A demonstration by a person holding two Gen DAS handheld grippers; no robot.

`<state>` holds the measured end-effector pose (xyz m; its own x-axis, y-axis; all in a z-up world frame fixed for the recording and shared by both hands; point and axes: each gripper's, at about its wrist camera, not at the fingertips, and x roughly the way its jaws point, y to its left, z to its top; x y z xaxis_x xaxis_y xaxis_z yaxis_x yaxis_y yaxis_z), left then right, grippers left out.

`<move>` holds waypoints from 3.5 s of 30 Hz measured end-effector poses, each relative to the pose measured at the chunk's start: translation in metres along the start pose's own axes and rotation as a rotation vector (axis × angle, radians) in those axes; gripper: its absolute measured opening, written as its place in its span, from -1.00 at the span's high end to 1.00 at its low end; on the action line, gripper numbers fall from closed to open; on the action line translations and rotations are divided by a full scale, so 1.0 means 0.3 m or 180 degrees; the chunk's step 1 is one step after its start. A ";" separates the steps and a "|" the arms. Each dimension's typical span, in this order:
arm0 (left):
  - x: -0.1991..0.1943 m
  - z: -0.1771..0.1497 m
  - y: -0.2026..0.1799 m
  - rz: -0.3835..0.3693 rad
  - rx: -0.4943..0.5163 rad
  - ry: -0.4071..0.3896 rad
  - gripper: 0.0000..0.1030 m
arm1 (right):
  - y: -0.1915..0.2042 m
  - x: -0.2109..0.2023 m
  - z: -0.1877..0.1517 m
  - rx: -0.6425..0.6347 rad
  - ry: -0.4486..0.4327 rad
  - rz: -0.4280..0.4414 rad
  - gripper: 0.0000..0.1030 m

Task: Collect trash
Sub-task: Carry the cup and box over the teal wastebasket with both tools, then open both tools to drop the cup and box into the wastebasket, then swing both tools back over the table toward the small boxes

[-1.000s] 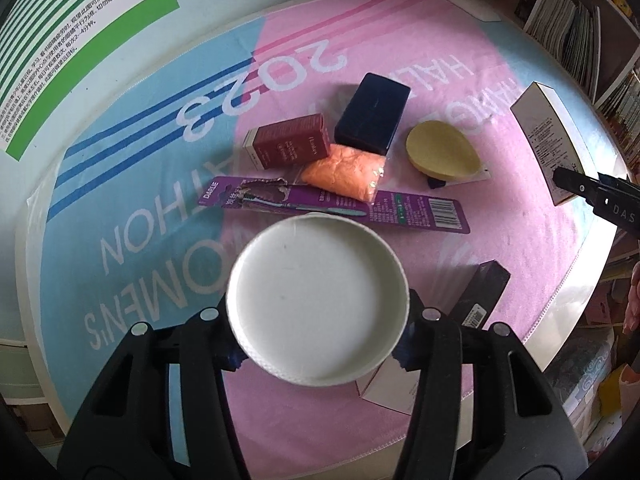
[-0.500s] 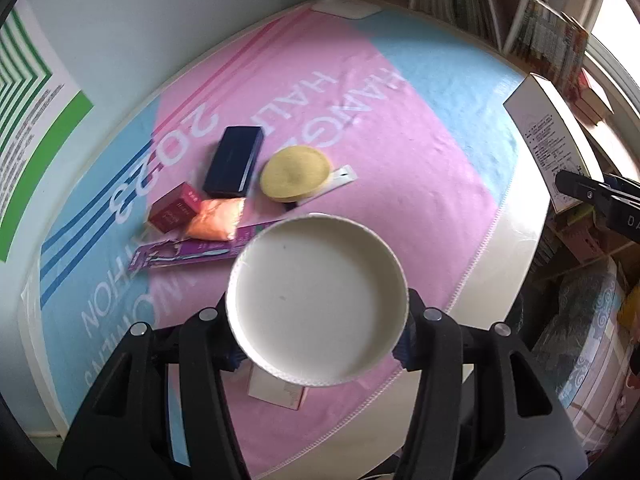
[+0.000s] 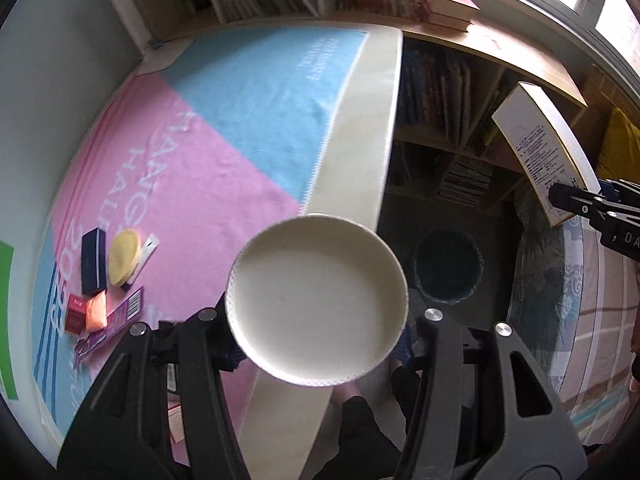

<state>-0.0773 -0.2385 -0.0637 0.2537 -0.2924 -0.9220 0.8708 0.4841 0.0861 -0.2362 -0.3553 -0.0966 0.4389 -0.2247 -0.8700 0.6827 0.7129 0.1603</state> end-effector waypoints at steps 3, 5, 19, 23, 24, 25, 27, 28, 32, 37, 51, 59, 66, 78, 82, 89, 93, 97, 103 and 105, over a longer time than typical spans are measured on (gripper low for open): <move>0.021 0.028 -0.110 -0.0102 0.0228 0.0013 0.00 | -0.088 -0.022 -0.057 0.0190 0.0027 -0.0085 0.04; 0.031 0.044 -0.186 -0.0173 0.0377 0.0021 0.00 | -0.135 -0.037 -0.093 0.0294 0.0053 -0.0127 0.04; 0.165 0.114 -0.574 -0.0446 0.1073 0.0266 0.00 | -0.370 -0.012 -0.216 0.0704 0.0302 -0.0129 0.04; 0.197 0.134 -0.643 -0.0477 0.1167 0.0302 -0.01 | -0.420 0.009 -0.222 0.0759 0.0357 -0.0089 0.04; 0.206 0.140 -0.652 -0.0480 0.1177 0.0313 -0.01 | -0.430 0.015 -0.222 0.0762 0.0369 -0.0079 0.04; 0.216 0.146 -0.657 -0.0488 0.1188 0.0329 -0.02 | -0.439 0.021 -0.219 0.0761 0.0379 -0.0077 0.04; 0.230 0.157 -0.683 -0.0580 0.1227 0.0362 -0.13 | -0.457 0.030 -0.209 0.0755 0.0395 -0.0055 0.03; 0.229 0.160 -0.692 -0.0583 0.1238 0.0356 -0.16 | -0.468 0.032 -0.202 0.0761 0.0393 -0.0034 0.03; 0.260 0.188 -0.747 -0.0561 0.1339 0.0356 -0.57 | -0.514 0.042 -0.173 0.0765 0.0393 -0.0033 -0.35; 0.302 0.223 -0.763 -0.0490 0.1316 0.0412 -0.77 | -0.585 0.020 -0.155 0.0846 0.0301 -0.0107 -0.65; 0.302 0.218 -0.686 -0.0372 0.1154 0.0473 -0.77 | -0.649 0.016 -0.144 0.0941 0.0295 -0.0054 -0.65; 0.216 0.196 -0.538 -0.0158 0.0834 0.0341 -0.78 | -0.554 0.037 -0.076 0.0571 0.0283 0.0162 -0.70; 0.139 0.119 -0.322 0.0138 0.0269 0.0342 -0.78 | -0.348 0.082 0.032 -0.0046 0.0321 0.0513 -0.70; -0.018 -0.172 0.110 0.0699 -0.0901 0.0433 -0.79 | 0.190 0.158 0.129 -0.1430 0.0487 0.1126 -0.71; -0.048 -0.284 0.240 0.0867 -0.1181 0.0488 -0.79 | 0.388 0.170 0.118 -0.1864 0.0548 0.1289 -0.71; -0.082 -0.494 0.421 0.1017 -0.1616 0.0583 -0.82 | 0.691 0.195 0.040 -0.2663 0.0616 0.1295 -0.73; -0.081 -0.576 0.476 0.1006 -0.1750 0.0621 -0.83 | 0.826 0.213 -0.005 -0.3016 0.0677 0.1312 -0.73; -0.083 -0.628 0.507 0.0981 -0.1765 0.0663 -0.83 | 0.943 0.238 -0.047 -0.3334 0.0748 0.1317 -0.73; -0.057 -0.677 0.540 0.0932 -0.1739 0.0736 -0.84 | 1.060 0.276 -0.116 -0.3936 0.0789 0.1197 -0.73; -0.045 -0.682 0.545 0.0916 -0.1737 0.0752 -0.84 | 1.083 0.293 -0.124 -0.4065 0.0840 0.1217 -0.73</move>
<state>-0.0244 0.0133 -0.1142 0.2909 0.0699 -0.9542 0.4277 0.8826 0.1950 0.0025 -0.1188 -0.1383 0.2549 0.1543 -0.9546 -0.5317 0.8469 -0.0051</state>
